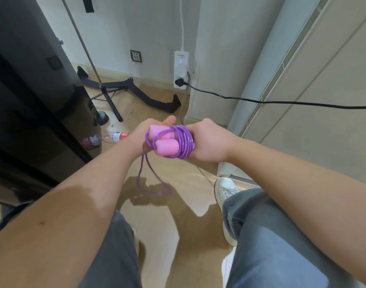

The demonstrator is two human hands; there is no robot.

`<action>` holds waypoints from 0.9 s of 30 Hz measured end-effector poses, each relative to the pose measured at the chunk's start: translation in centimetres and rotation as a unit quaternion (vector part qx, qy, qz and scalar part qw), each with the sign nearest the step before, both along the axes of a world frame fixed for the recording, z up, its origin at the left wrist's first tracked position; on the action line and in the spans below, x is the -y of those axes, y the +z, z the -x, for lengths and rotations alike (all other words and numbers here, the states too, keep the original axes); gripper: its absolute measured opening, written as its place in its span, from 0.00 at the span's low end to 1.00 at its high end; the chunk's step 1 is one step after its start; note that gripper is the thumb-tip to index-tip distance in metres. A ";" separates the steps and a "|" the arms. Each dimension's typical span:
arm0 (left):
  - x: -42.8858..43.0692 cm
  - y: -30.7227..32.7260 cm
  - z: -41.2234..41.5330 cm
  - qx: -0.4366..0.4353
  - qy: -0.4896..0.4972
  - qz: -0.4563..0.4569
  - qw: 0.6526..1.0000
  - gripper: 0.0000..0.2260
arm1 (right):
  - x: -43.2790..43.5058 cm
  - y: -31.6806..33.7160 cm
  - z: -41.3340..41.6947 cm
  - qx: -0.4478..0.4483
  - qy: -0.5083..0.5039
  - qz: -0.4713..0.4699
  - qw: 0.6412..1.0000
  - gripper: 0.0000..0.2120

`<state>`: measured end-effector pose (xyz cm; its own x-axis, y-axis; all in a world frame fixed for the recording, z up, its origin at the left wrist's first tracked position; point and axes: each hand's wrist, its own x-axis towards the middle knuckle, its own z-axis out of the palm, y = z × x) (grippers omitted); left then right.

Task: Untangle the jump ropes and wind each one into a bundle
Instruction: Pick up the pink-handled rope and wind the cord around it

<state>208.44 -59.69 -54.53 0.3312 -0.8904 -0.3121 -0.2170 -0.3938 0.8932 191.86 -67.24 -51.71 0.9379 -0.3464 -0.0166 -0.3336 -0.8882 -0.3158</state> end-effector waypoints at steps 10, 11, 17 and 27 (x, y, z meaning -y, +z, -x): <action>0.3 -0.7 4.3 0.279 -0.153 0.056 0.946 0.14 | 4.4 -0.8 -0.3 0.039 -0.358 0.016 0.933 0.09; 0.3 -0.5 4.5 0.318 -0.177 0.047 0.930 0.15 | 4.5 -1.2 -0.4 0.014 -0.357 0.032 0.934 0.08; -0.3 0.5 2.8 0.524 -0.247 0.103 0.809 0.19 | 2.7 -2.3 -1.0 -0.129 -0.248 0.084 0.957 0.02; -0.3 0.1 -1.4 0.436 -0.140 0.134 0.879 0.30 | -1.0 -1.9 -1.4 -0.161 0.078 0.116 0.977 0.03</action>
<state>209.87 -59.40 -54.39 0.0959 -0.9780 0.1854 -0.9201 -0.0160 0.3915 193.30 -66.22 -53.58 0.9389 -0.2291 -0.2570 -0.2373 -0.9714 -0.0012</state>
